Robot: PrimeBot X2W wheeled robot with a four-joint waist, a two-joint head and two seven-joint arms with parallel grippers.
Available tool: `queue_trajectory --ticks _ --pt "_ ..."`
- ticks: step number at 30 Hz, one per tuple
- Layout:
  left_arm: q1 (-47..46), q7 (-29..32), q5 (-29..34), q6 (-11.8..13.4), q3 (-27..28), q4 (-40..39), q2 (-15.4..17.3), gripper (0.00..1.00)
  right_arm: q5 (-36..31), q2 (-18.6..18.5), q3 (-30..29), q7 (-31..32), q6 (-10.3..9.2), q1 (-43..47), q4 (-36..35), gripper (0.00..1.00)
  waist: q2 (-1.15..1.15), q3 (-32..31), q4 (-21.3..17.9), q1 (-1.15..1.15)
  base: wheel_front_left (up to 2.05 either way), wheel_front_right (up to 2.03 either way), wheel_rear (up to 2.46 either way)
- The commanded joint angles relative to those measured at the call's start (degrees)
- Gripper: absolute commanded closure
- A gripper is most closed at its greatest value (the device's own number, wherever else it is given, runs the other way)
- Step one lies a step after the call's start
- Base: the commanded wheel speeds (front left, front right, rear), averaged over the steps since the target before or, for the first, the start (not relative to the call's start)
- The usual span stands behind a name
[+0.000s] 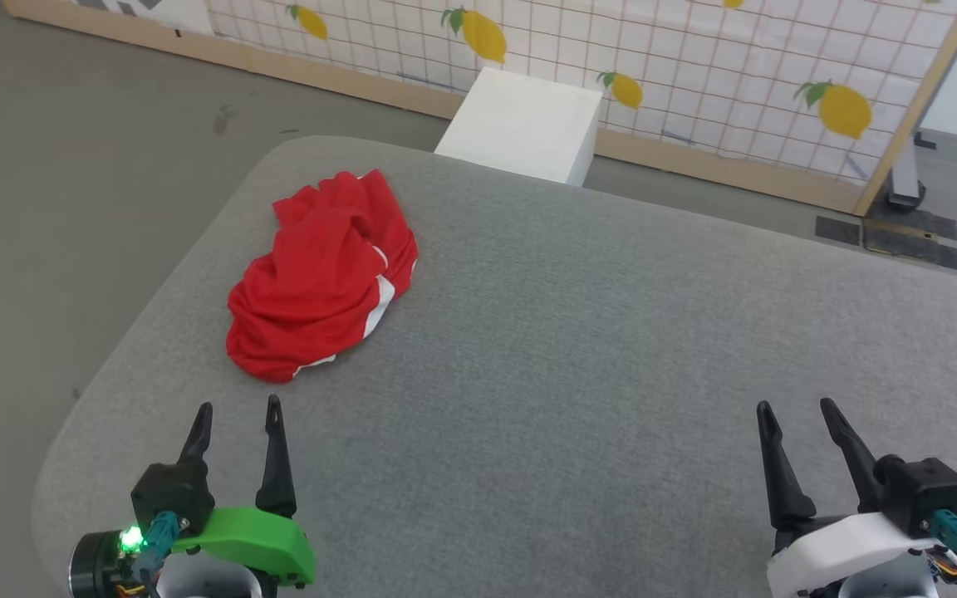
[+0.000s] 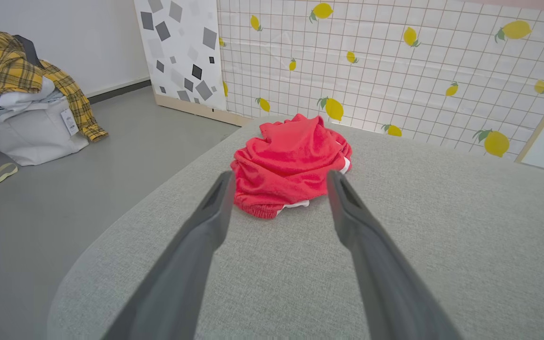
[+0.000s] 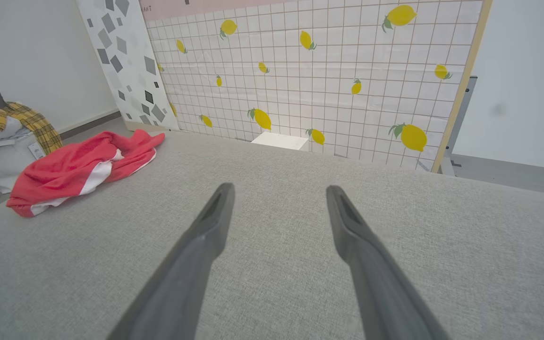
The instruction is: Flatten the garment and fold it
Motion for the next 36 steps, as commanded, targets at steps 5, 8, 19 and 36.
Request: queue_trajectory --ticks 5,8,19,36 --pt "1.38 -1.01 -0.66 0.34 0.19 0.72 -0.13 0.00 1.04 0.02 -0.14 -1.04 -0.06 1.04 0.69 0.00 0.00 0.01 1.87 0.00 0.00 0.00 0.00" --pt "1.42 -1.35 -0.85 0.41 0.22 0.86 -0.13 0.00 1.29 0.02 -0.30 -1.38 -0.06 1.31 0.81 0.00 0.00 0.12 2.67 0.00 0.00 0.00 0.00" --pt "-3.40 -2.36 -3.91 -1.74 0.82 3.51 0.73 0.00 1.35 0.03 -0.73 -1.67 -0.07 1.12 0.63 0.00 0.00 2.03 4.88 0.00 0.00 0.00 0.00" --pt "-31.17 10.39 -17.63 -7.45 3.03 21.80 7.26 0.00 -2.17 0.03 -2.84 2.02 -0.09 -0.81 -5.14 0.00 0.00 10.92 3.70 0.00 0.00 0.00 0.00"
